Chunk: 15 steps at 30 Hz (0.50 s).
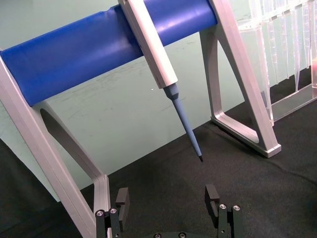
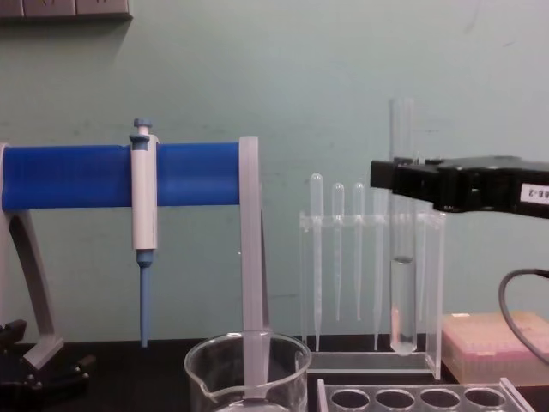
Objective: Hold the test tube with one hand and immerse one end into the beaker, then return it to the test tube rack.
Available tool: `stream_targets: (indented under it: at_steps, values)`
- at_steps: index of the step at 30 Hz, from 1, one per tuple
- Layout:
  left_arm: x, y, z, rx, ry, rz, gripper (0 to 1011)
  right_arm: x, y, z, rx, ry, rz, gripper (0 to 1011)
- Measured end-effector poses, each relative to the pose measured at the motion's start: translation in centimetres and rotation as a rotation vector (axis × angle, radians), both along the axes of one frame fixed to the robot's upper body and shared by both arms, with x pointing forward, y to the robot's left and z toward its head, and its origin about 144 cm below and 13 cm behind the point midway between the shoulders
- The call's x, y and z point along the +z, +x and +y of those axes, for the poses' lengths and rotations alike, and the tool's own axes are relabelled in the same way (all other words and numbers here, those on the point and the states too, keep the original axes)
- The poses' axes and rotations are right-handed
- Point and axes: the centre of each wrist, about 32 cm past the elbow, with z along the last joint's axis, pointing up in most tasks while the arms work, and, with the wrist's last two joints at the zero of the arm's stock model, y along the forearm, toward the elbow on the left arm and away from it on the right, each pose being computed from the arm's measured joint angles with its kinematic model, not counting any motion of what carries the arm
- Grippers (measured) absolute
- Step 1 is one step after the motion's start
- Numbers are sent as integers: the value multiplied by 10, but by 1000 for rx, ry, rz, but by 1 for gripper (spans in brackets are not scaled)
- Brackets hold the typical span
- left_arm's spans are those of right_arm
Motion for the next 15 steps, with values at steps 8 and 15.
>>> stream_targets:
  at_steps: [8,15]
  values:
    - [0,0,0,0,0,0,1000,1,-1,0,-9,8,-3,227]
    - [0,0,0,0,0,0,1000,0,0,0,-7,6,-2,227]
